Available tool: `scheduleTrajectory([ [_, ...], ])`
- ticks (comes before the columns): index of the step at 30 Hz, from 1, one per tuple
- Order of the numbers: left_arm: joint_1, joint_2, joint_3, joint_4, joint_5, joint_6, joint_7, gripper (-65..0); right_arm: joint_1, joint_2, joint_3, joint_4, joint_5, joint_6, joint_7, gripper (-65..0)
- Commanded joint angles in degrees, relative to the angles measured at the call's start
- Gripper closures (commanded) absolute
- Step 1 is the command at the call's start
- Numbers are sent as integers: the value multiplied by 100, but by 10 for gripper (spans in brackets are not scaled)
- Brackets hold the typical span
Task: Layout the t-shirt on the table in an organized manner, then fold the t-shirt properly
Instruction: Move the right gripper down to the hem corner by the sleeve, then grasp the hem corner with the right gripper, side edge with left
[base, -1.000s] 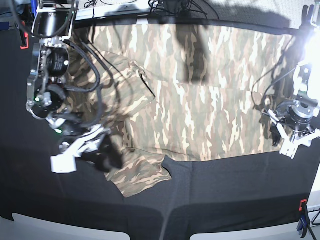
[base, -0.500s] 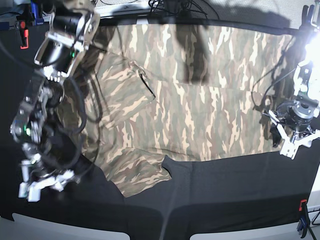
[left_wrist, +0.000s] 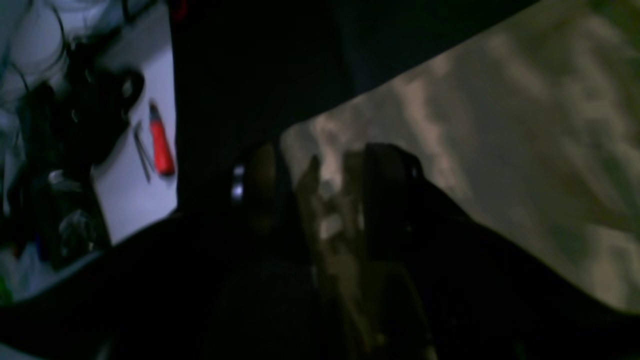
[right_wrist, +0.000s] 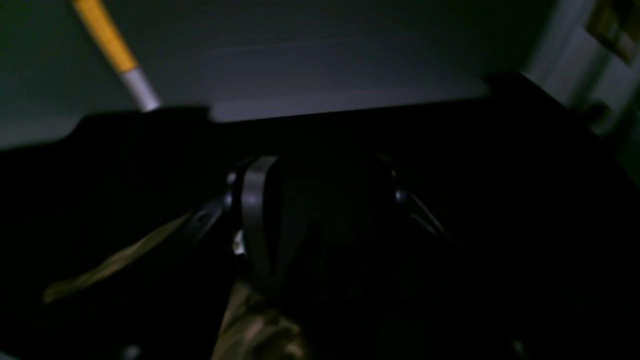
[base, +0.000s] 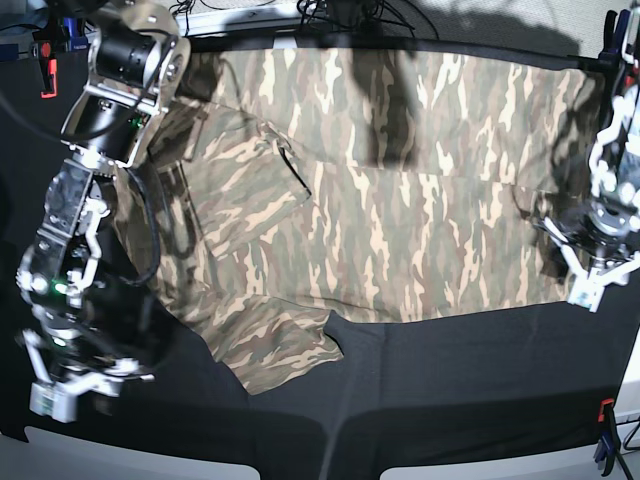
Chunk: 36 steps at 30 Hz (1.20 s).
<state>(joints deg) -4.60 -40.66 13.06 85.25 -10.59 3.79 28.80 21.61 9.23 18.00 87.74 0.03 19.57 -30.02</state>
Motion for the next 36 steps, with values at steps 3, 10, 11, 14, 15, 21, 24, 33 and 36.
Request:
scheduleTrajectory([
  [3,-533,-111,-63,-507,-223,-273,-144,-267,173,44,-286,98,37,37,13,-269],
  [10,-1679,-111,-63,-1805,-1322,-1399,98,-267,173,44,-723,98,35,37,-378,-269],
  [11,-1812,-114,-63,-2035,-1408,-1545,122,-266,173,39,-721,98,37,37,-446,-269],
  [14,-2186,-109,-63,-2782,-1775,-1934,92,-266,170,44,-710,98,33,37,-570,-269],
  [15,-2304,-109,-63,-3062,-1893,-2057,17,-266,170,44,-710,98,33,37,-595,-269],
  [21,-3034,-63,-63,-4747,-2730,-2763,-192,-266,173,9,-710,98,37,44,-824,-269],
  [24,-3383,63,-63,-5453,-3082,-3023,-173,-266,170,11,-710,98,35,59,-931,-269],
  [33,-3617,706,-63,-6631,-2815,-3062,-601,-267,170,11,-710,98,13,61,-1233,-269],
  [36,-3620,763,-63,-6653,-2562,-3060,-879,-267,170,11,-710,98,11,61,-1250,-269],
])
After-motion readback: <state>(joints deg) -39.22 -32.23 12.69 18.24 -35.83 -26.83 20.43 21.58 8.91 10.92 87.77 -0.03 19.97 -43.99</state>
